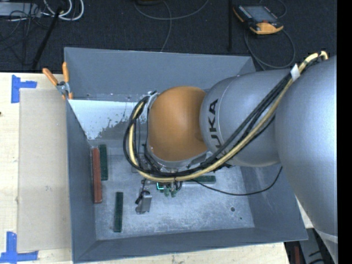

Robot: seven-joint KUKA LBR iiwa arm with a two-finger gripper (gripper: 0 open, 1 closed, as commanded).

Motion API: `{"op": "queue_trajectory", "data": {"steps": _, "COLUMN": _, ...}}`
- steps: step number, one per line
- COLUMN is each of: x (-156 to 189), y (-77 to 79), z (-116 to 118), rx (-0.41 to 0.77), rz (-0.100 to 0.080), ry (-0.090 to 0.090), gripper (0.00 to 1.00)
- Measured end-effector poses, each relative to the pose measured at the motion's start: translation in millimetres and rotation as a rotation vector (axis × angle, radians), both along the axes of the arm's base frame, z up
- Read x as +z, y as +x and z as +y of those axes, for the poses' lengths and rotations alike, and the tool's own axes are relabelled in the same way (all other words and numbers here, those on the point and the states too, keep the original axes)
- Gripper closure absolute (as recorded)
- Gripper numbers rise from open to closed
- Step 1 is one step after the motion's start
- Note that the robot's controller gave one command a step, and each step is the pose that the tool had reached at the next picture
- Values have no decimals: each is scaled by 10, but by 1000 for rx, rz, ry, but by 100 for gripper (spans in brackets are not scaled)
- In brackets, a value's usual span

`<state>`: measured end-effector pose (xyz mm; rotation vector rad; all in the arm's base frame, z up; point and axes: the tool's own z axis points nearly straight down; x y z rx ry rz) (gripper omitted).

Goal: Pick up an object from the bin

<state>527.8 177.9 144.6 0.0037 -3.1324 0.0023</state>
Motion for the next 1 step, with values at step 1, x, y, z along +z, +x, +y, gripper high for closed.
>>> {"op": "queue_trajectory", "data": {"steps": 1, "x": -768, "y": -234, "z": 386, "rx": 622, "rz": -2, "ry": 5, "gripper": 0}}
